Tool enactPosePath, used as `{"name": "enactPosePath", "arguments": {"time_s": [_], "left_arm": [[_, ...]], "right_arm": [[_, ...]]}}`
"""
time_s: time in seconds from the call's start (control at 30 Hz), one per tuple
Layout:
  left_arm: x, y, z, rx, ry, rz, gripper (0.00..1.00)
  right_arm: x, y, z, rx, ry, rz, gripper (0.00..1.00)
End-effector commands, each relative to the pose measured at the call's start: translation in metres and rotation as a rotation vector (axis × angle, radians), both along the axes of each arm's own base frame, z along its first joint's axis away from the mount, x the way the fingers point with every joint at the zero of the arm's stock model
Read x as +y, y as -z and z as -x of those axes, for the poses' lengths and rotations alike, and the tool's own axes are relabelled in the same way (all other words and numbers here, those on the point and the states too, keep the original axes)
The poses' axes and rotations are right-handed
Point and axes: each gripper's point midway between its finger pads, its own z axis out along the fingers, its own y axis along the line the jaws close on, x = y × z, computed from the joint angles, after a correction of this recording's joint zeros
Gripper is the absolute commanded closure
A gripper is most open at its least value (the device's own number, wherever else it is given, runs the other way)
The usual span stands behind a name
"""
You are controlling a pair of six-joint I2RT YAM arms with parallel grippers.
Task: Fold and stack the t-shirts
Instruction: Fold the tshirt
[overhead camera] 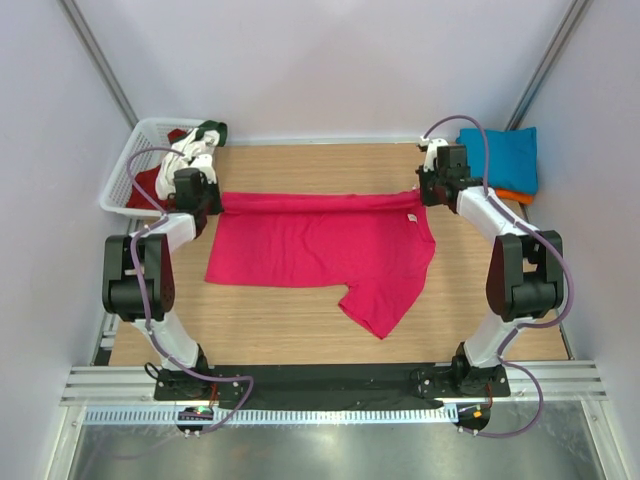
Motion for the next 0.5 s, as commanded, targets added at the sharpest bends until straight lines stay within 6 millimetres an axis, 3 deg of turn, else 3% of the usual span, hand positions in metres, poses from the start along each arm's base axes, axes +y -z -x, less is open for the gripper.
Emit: {"name": "enactPosePath", "arguments": {"time_s": [0.0,0.03,0.07,0.1,0.13,0.17,0.23,0.4,0.47], "left_arm": [[0.009,-0.038,-0.005,-0.097,0.0,-0.041,0.9],[0.009,-0.04,-0.004,-0.085,-0.001,-0.041,0.85],[0.008,-0.042,-0.002,-0.079,0.003,-0.039,0.76],[0.005,-0.049,-0.001,-0.084,0.014,-0.034,0.5],[0.004,-0.049,0.003,-0.06,0.02,-0.03,0.36],[0.004,-0.058,0.004,-0.068,0.017,-0.023,0.28],[0.0,-0.071,0.012,-0.073,0.013,0.013,0.22],[-0.016,-0.104,0.023,-0.108,0.004,0.124,0.13],[-0.022,-0.107,0.027,-0.084,-0.052,0.199,0.12]], "right_arm": [[0.0,-0.025,0.006,-0.037,0.013,-0.026,0.88],[0.0,-0.025,0.01,-0.026,0.015,-0.033,0.67],[0.001,-0.027,0.011,-0.023,0.011,-0.037,0.56],[0.003,-0.037,0.011,-0.039,0.004,-0.05,0.49],[0.005,-0.039,0.017,-0.018,-0.001,-0.059,0.36],[0.007,-0.049,0.016,-0.028,-0.006,-0.071,0.31],[0.012,-0.061,0.024,-0.028,-0.02,-0.097,0.18],[0.016,-0.082,0.02,-0.056,0.102,-0.219,0.11],[0.021,-0.074,0.012,-0.035,0.147,-0.279,0.1]]}}
